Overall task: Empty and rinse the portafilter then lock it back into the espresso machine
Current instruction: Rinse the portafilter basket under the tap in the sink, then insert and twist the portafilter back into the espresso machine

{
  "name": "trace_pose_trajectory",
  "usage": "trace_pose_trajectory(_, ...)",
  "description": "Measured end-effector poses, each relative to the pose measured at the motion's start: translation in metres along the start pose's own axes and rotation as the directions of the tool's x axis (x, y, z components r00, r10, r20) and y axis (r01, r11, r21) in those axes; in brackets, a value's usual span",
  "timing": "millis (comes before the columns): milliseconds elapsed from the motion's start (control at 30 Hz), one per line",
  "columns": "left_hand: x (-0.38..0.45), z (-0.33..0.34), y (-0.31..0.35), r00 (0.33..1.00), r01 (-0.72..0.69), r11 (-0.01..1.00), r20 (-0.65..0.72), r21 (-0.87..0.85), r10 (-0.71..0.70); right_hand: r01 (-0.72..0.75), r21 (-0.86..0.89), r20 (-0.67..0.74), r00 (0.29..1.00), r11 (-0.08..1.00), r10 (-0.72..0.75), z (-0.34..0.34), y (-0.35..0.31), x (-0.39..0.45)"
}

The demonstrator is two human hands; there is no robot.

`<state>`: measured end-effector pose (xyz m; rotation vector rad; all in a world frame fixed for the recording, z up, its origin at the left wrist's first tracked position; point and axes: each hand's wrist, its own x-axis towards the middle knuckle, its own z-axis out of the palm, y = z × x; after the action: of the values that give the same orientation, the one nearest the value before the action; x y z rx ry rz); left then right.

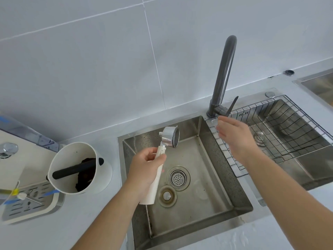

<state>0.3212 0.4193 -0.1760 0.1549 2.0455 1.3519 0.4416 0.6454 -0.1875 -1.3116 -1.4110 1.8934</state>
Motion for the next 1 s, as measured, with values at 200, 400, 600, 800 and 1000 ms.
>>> trace_pose_trajectory(200, -0.005, 0.002, 0.005, 0.979, 0.184, 0.932, 0.148, -0.312, -0.143, -0.178, 0.2, 0.208, 0.969, 0.964, 0.136, 0.022, 0.024, -0.069)
trace_pose_trajectory(400, -0.013, -0.005, 0.016, 0.963, 0.253, 0.897, 0.184, -0.362, -0.197, -0.3, 0.025, 0.36, 0.893, 0.954, 0.271, 0.051, 0.053, -0.126)
trace_pose_trajectory(600, -0.023, -0.02, 0.01, 0.971, 0.204, 0.935, 0.183, -0.291, -0.155, -0.414, 0.098, 0.545, 0.783, 0.905, 0.3, 0.082, 0.068, -0.171)
trace_pose_trajectory(800, -0.037, -0.055, 0.003, 0.968, 0.183, 0.924, 0.226, -0.335, -0.11, -0.374, 0.15, 0.497, 0.829, 0.915, 0.257, 0.107, 0.069, -0.201)
trace_pose_trajectory(1000, -0.053, -0.11, -0.017, 0.953, 0.137, 0.941, 0.301, -0.309, -0.04, -0.306, 0.138, 0.454, 0.865, 0.942, 0.214, 0.142, 0.079, -0.247)
